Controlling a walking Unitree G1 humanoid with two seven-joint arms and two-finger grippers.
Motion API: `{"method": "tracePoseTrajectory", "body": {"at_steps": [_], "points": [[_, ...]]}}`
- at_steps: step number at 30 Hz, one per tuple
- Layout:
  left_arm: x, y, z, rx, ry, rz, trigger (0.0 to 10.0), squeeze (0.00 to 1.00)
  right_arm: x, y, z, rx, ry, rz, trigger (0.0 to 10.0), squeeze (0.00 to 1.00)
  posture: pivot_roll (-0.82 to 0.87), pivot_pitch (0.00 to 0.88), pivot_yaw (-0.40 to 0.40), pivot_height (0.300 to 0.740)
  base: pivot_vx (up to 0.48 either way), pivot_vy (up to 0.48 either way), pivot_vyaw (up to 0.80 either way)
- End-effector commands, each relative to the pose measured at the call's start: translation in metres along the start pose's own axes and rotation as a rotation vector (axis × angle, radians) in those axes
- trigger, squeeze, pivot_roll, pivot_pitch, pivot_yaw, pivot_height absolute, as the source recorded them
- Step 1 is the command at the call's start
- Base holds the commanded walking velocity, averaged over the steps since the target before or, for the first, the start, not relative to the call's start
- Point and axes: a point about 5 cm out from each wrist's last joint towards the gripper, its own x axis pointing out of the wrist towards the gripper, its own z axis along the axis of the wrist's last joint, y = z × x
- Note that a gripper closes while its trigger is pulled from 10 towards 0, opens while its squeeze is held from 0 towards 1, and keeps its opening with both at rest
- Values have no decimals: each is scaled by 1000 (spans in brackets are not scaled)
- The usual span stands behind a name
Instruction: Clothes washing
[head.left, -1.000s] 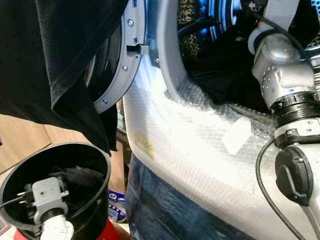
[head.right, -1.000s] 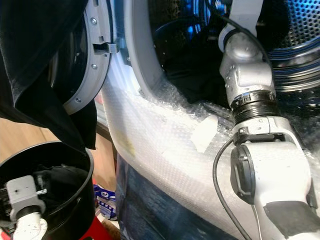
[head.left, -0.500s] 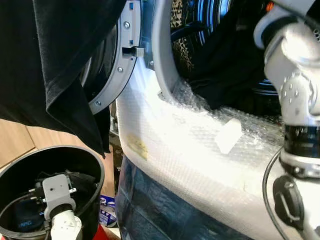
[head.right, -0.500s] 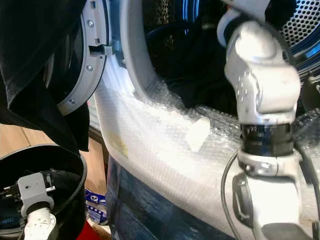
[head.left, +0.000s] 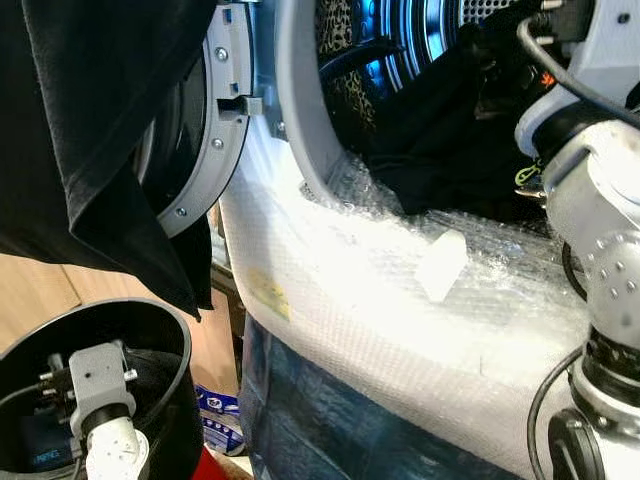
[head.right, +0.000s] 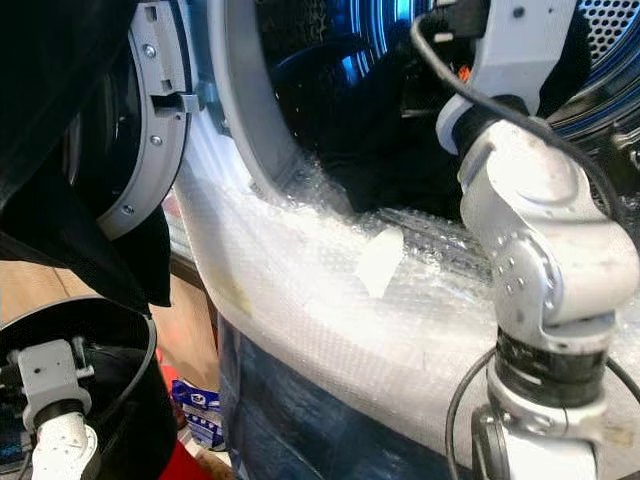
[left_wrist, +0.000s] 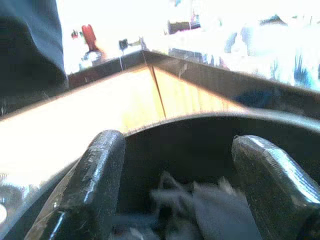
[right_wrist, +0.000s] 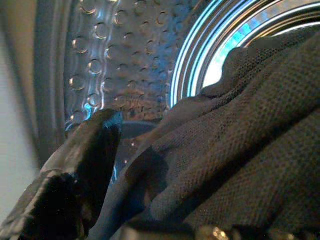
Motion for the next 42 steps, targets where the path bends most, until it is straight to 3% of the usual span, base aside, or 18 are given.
{"method": "tracePoseTrajectory", "body": {"at_steps": [1, 5, 6, 7, 8, 10, 11, 13, 15, 19, 28, 31, 32, 36, 39, 42], "points": [[0, -3, 2, 3, -8, -24, 10000, 0, -4, -6, 1, -29, 7, -33, 10000, 0, -146, 0, -29, 740, 0, 0, 0], [1, -10, 2, 0, 2, -52, 10000, 0, -2, -13, -14, -50, 79, -95, 10000, 0, -147, 0, -33, 740, 0, 0, 0], [1, -12, 2, -5, 4, -50, 10000, 0, 3, -12, -17, -49, 86, -103, 10000, 0, -150, 0, -37, 740, 0, 0, 0], [0, -16, 2, -17, 11, -52, 10000, 0, 20, -11, -21, -21, 86, -133, 10000, 0, -140, 0, -44, 740, 0, 0, 0], [0, -16, 2, -17, 11, -52, 10000, 0, 20, -11, -21, -21, 86, -133, 10000, 0, -140, 0, -44, 740, 0, 0, 0], [-1, -22, 3, -27, 22, -65, 10000, 0, 49, -6, -25, 72, 103, -172, 10000, 0, -126, 0, -57, 740, 0, 0, 0], [-1, -22, 3, -27, 22, -65, 10000, 0, 49, -6, -25, 72, 103, -172, 10000, 0, -126, 0, -57, 740, 0, 0, 0], [-2, -24, 3, -36, 33, -63, 10000, 0, 66, 1, -27, 92, 164, -192, 10000, 0, -107, 0, -74, 740, 0, 0, 0], [-2, -24, 3, -40, 36, -58, 10000, 0, 66, 7, -23, 97, 173, -178, 10000, 0, -99, 0, -82, 740, 0, 0, 0], [-4, -23, 0, -45, 56, -47, 10000, 0, 60, 20, -18, 40, 200, -118, 10000, 0, -104, 0, -90, 740, 0, 0, 0], [-7, -34, -3, -44, 78, -92, 10000, 0, 15, 10, -34, 33, 382, -136, 10000, 0, -181, 0, -80, 740, 0, 0, 0], [-7, -35, -2, -44, 79, -96, 10000, 0, 12, 10, -35, 29, 396, -124, 10000, 0, -186, 0, -80, 740, 0, 0, 0], [-7, -38, -3, -45, 83, -106, 10000, 0, 2, 5, -51, 23, 470, -149, 10000, 0, -189, 0, -85, 740, 0, 0, 0], [-9, -39, -3, -51, 85, -104, 10000, 0, -15, 2, -65, 139, 551, -163, 10000, 0, -180, 0, -93, 740, 0, 0, 0], [-11, -37, -5, -51, 94, -96, 10000, 0, -18, 10, -46, 216, 501, -20, 10000, 0, -185, 0, -98, 740, 0, 0, 0], [-14, -37, -7, -49, 104, -98, 10000, 0, -24, 14, -37, 198, 486, 100, 10000, 0, -188, 0, -105, 740, 0, 0, 0]]}}
